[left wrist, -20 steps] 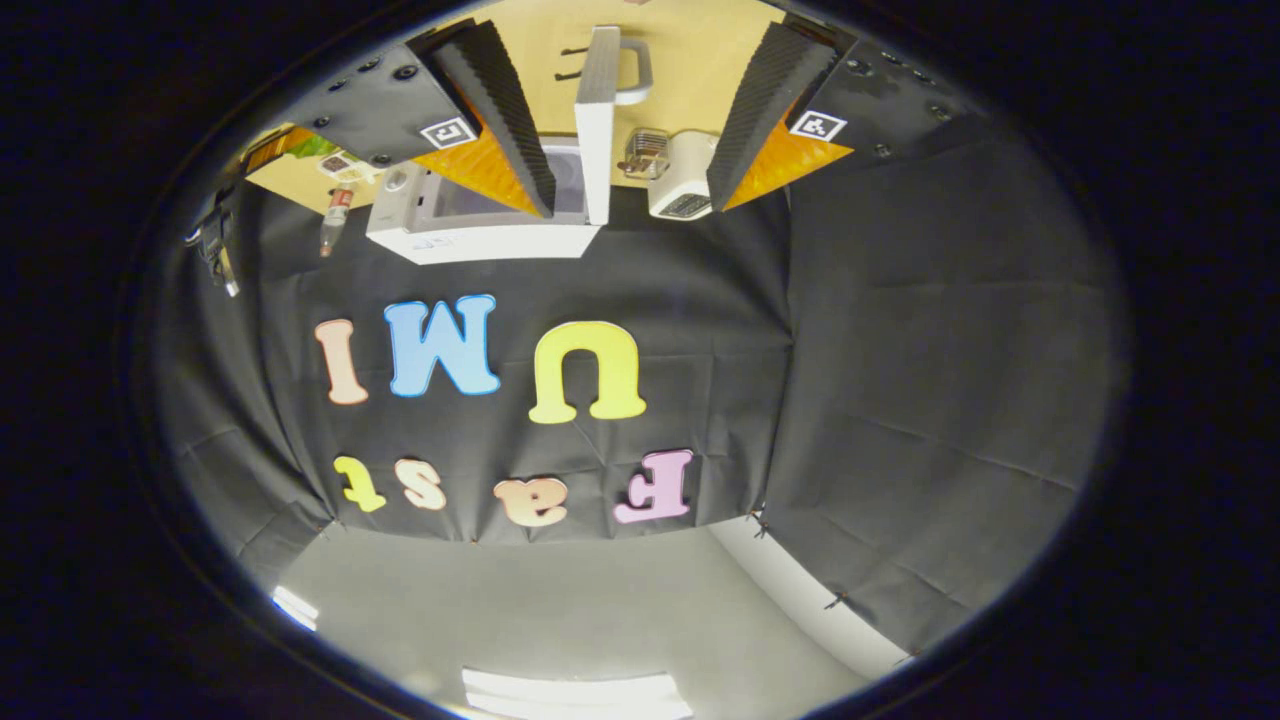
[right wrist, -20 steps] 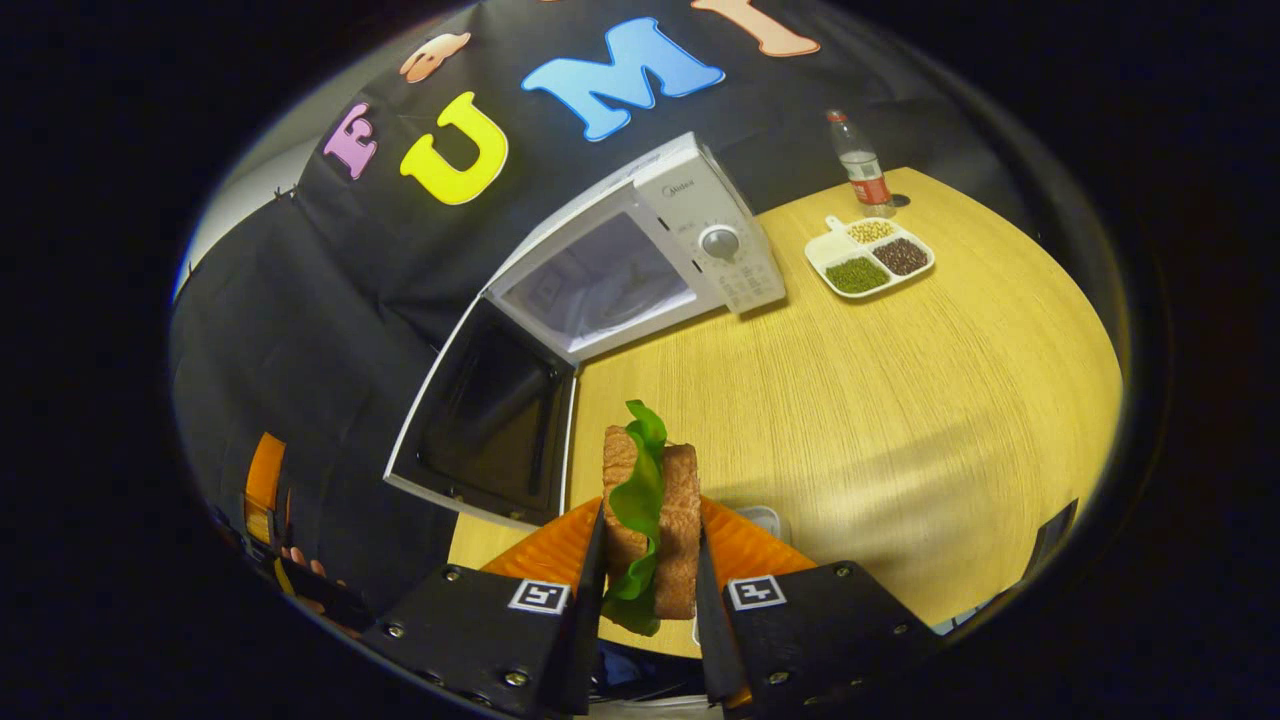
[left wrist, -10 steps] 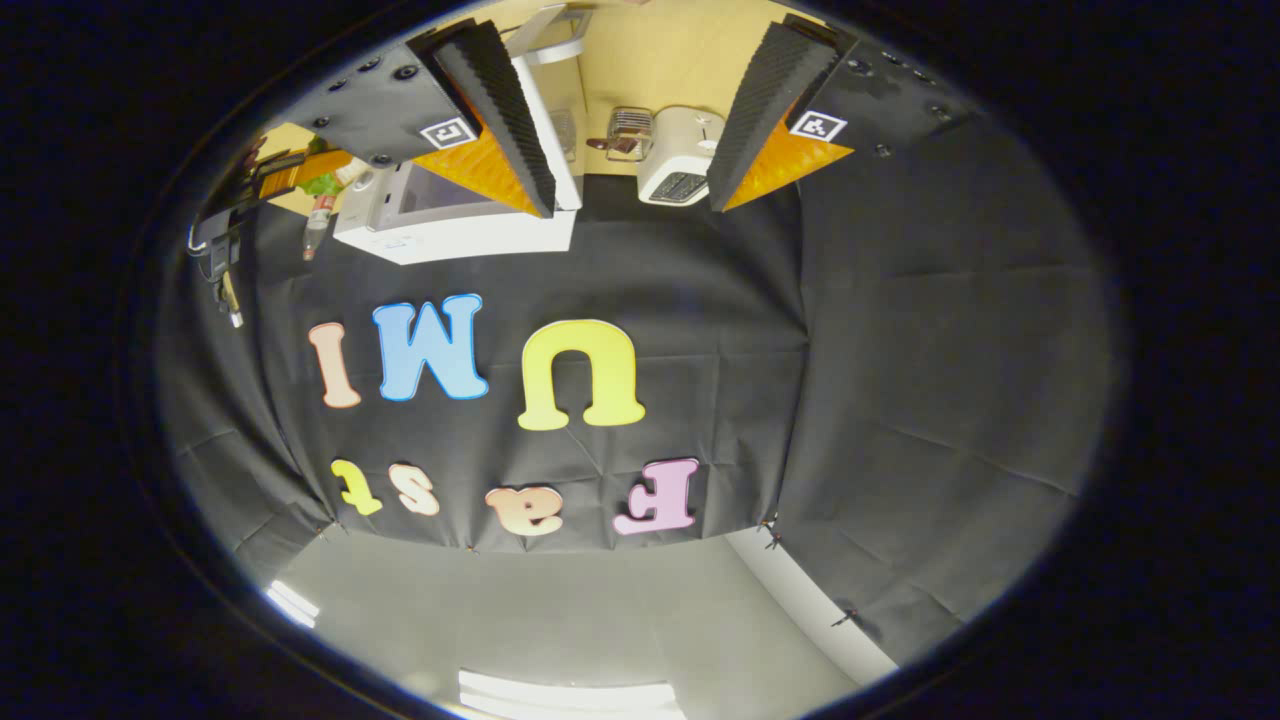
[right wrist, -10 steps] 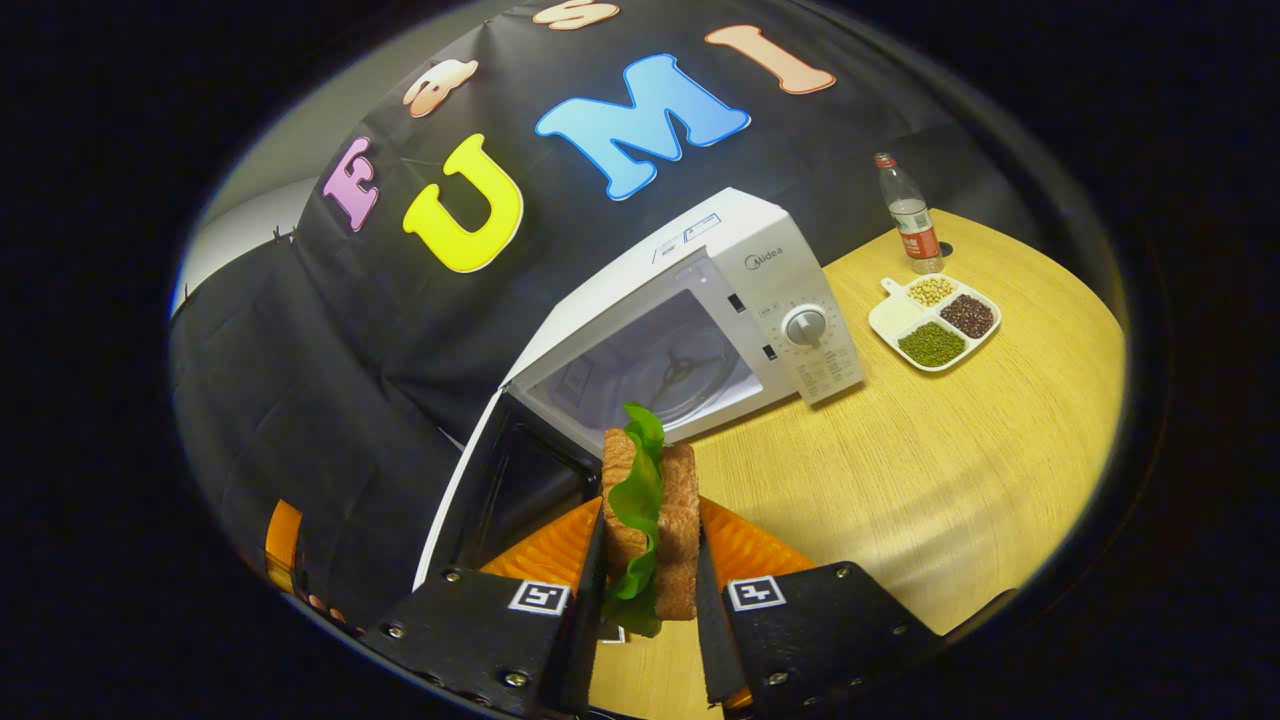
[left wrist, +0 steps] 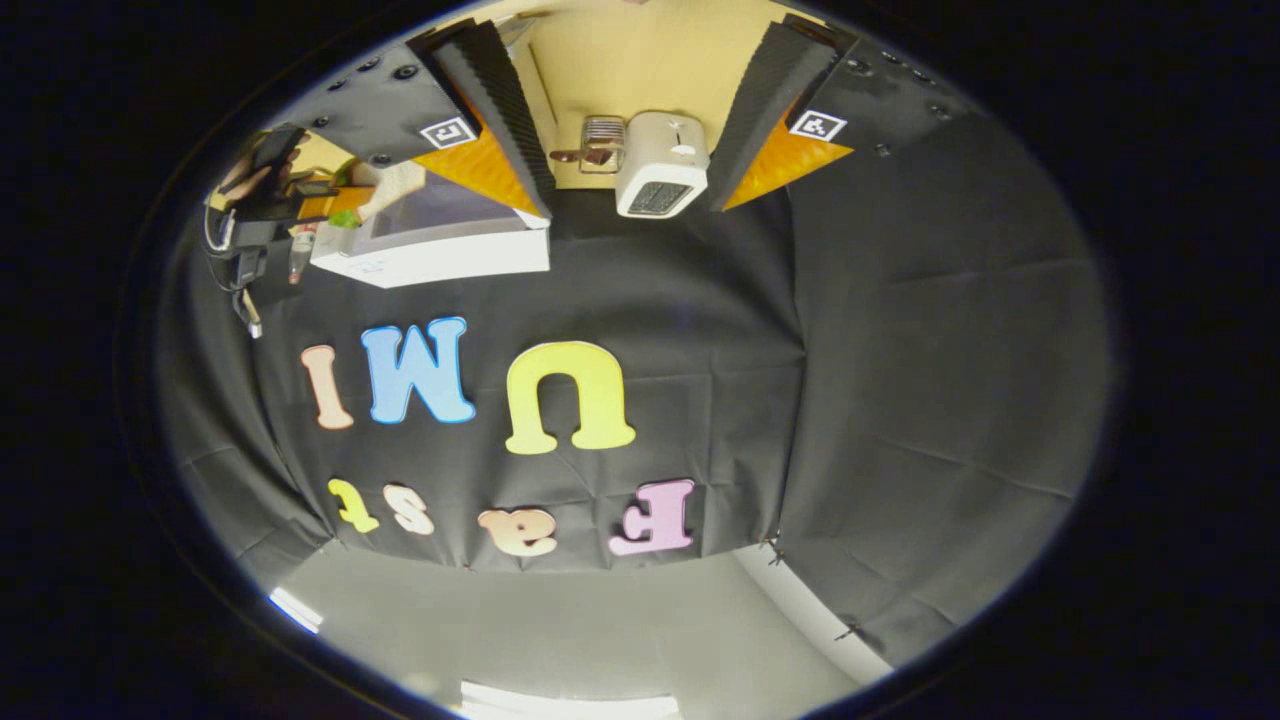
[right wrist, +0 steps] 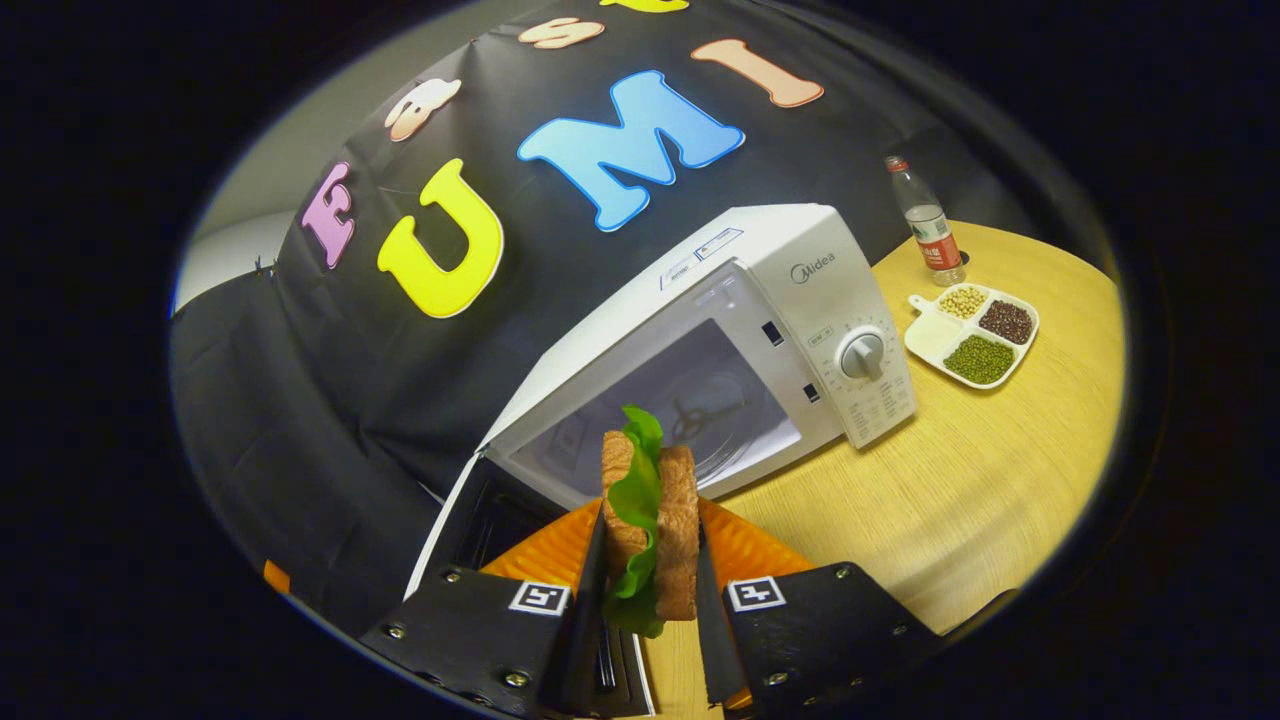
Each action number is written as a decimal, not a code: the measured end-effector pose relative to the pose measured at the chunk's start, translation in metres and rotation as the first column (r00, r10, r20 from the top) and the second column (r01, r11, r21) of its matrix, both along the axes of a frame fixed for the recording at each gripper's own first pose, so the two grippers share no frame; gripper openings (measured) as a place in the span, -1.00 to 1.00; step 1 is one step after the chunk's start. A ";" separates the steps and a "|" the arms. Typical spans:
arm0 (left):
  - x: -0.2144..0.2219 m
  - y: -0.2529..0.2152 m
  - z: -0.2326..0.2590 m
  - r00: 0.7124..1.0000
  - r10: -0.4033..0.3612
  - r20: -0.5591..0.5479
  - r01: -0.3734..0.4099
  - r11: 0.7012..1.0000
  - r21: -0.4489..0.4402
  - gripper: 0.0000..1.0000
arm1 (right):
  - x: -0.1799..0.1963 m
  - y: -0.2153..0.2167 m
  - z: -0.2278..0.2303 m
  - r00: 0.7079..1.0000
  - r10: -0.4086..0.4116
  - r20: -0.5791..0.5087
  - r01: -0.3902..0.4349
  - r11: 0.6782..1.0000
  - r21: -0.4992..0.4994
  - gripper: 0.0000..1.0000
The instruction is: Open the microwave oven with the left hand, put the food in, and close the microwave oven.
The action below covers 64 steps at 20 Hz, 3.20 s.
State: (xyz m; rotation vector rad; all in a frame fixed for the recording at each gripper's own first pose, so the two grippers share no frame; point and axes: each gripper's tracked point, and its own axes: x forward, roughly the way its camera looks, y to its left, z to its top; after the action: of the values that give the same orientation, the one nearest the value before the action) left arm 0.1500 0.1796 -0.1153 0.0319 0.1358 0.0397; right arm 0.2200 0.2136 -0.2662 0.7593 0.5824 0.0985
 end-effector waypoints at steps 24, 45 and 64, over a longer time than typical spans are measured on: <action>-0.015 0.072 -0.048 0.990 0.084 -0.117 -0.074 0.993 0.091 0.95 | 0.142 0.041 -0.091 0.983 -0.145 0.117 0.147 0.989 -0.010 -0.15; -0.004 0.041 -0.072 0.994 0.024 -0.102 -0.023 1.000 0.011 1.00 | 0.082 -0.021 0.019 0.944 0.006 0.329 0.167 0.853 -0.495 0.95; -0.009 -0.020 -0.148 0.976 -0.006 -0.218 -0.004 0.999 -0.044 0.34 | -0.060 -0.114 0.180 0.869 0.083 0.488 0.210 0.830 -0.516 0.94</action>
State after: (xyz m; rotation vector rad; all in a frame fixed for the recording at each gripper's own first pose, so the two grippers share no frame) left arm 0.1409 0.1592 -0.2635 -0.0084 0.3563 0.0319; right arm 0.1598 0.0994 -0.0864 0.1566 0.0694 0.0496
